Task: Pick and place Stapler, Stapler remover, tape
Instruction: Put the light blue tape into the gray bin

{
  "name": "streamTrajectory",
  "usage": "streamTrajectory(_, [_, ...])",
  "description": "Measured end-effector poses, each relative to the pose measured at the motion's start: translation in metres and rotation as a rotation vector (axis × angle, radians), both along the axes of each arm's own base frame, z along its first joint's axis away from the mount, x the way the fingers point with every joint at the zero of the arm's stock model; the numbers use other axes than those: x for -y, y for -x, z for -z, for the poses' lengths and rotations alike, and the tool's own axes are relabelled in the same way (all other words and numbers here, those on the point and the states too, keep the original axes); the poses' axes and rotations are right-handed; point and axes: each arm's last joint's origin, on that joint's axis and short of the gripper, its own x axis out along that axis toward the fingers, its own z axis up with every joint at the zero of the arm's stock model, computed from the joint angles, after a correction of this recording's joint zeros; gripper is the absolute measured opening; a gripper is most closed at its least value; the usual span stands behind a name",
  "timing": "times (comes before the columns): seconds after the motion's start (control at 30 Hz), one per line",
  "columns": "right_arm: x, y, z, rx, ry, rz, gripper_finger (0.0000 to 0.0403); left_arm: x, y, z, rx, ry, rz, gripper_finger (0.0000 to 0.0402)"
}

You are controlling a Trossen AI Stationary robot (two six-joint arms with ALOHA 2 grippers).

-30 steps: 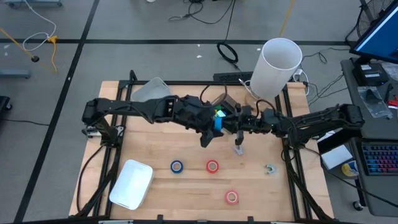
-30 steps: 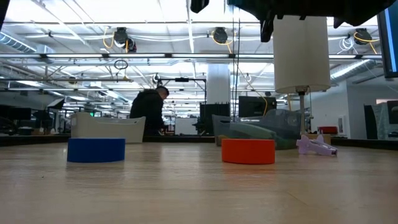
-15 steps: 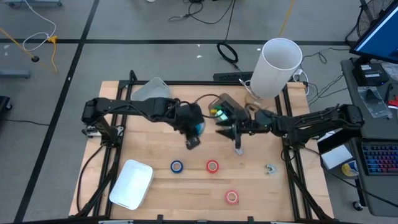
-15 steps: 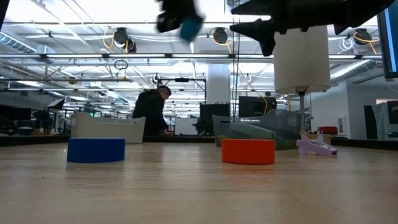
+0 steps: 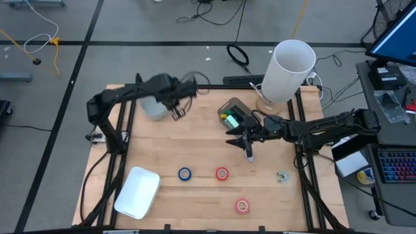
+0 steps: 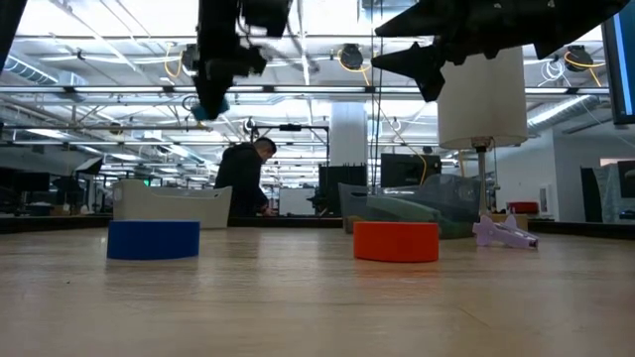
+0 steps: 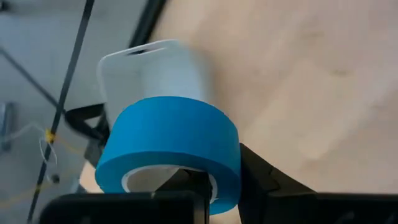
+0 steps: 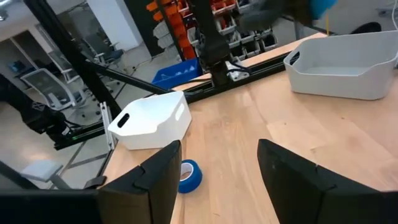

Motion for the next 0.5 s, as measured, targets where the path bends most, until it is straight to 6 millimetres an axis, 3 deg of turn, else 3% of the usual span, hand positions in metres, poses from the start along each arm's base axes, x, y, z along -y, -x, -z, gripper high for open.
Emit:
streamTrajectory(0.13, [0.000, 0.000, 0.000, 0.000, 0.000, 0.000, 0.0201, -0.048, 0.022, 0.024, -0.013, 0.077, -0.088, 0.0038])
streamTrajectory(0.27, [0.000, 0.000, 0.000, 0.000, 0.001, 0.006, 0.0201, -0.085, 0.043, 0.052, 0.050, 0.174, -0.142, 0.0038])
streamTrajectory(0.5, [0.008, 0.000, 0.000, 0.000, -0.023, 0.062, 0.0201, -0.116, 0.069, 0.082, 0.153, 0.234, -0.237, 0.0038])
